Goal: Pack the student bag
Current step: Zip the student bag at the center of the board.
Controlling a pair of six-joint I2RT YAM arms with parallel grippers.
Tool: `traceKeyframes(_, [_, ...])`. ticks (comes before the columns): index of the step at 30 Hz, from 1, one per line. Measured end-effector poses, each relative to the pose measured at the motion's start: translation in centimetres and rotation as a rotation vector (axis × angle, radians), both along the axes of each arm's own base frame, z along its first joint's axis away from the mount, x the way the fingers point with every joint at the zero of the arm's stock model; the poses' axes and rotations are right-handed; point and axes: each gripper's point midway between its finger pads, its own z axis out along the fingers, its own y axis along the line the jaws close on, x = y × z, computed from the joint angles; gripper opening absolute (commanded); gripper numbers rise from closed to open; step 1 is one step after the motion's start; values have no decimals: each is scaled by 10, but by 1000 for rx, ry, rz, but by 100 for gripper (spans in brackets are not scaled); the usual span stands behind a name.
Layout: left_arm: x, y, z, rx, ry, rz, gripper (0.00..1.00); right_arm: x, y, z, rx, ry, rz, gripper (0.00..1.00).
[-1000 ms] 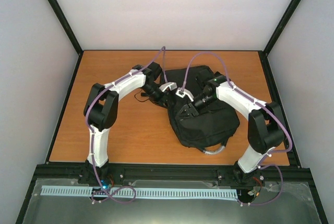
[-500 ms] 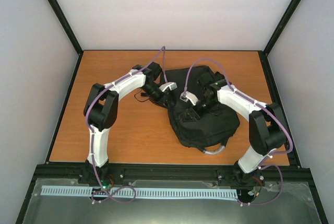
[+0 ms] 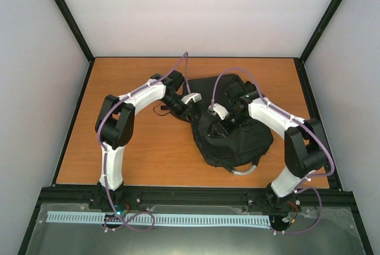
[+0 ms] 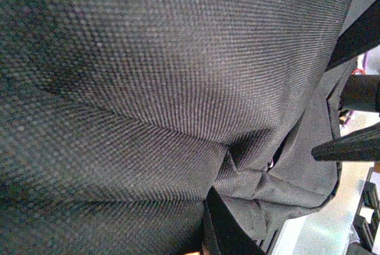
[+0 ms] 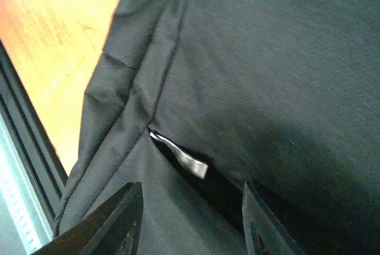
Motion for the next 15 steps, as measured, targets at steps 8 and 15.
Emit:
traceKeyframes(8, [1, -1, 0, -5, -8, 0, 1, 1, -3, 0, 22, 33, -42, 53])
traceKeyframes(15, [1, 0, -1, 1, -7, 1, 1, -4, 11, -7, 79, 110, -28, 49])
